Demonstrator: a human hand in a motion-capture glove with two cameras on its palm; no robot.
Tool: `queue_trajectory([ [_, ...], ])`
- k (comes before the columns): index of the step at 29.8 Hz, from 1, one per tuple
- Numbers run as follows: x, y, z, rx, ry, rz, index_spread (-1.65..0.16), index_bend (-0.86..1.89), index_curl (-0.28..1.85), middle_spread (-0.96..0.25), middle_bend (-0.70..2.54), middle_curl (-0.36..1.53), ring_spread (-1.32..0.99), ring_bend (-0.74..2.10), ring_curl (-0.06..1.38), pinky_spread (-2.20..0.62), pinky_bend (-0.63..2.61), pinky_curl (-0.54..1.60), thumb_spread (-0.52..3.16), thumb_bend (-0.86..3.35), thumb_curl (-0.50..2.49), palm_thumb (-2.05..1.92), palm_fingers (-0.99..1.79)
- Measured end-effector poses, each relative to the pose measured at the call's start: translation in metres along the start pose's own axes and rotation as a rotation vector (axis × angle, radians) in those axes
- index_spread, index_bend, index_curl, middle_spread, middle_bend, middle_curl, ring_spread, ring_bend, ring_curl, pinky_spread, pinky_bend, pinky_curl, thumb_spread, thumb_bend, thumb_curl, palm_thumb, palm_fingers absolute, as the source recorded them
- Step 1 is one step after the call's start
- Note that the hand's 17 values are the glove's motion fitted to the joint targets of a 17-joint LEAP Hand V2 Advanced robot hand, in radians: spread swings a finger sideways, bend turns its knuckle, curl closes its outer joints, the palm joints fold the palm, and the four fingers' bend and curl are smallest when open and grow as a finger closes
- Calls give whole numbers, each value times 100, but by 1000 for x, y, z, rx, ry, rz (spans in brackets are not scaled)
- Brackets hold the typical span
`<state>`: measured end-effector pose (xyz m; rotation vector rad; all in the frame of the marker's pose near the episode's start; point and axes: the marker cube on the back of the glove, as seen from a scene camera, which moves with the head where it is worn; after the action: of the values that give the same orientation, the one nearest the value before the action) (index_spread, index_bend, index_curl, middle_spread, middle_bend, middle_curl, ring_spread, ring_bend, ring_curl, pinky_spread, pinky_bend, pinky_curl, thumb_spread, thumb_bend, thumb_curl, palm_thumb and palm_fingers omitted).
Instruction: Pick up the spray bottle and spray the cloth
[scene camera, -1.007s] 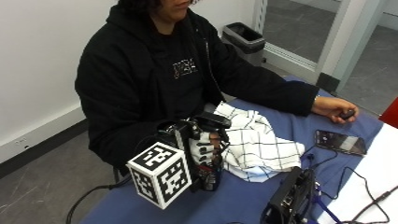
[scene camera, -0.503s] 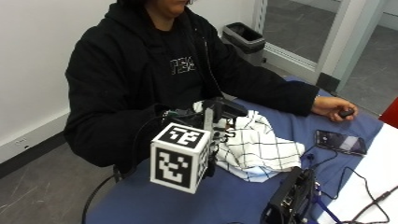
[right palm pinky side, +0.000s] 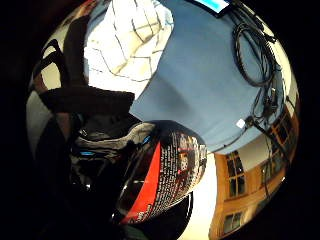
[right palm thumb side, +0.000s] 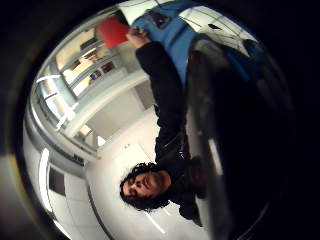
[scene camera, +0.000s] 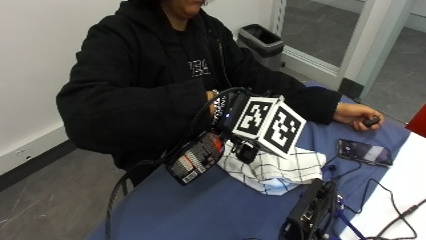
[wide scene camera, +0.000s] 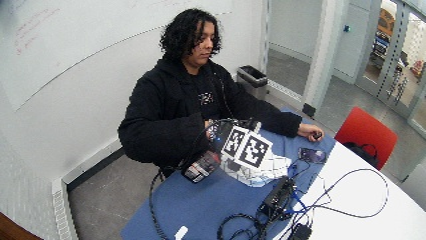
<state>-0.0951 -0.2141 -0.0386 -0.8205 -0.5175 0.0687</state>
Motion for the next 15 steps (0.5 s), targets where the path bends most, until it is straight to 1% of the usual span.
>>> queue_trajectory([
  [6,-12,-21,22,-121,90,106,-26,33,61,-15,64,58,-19,69,52,-25,46,47,44,-1,79,103,127],
  [15,-16,-44,55,-230,220,180,-26,30,62,-15,63,59,-19,68,52,-25,46,47,46,-1,82,103,127],
])
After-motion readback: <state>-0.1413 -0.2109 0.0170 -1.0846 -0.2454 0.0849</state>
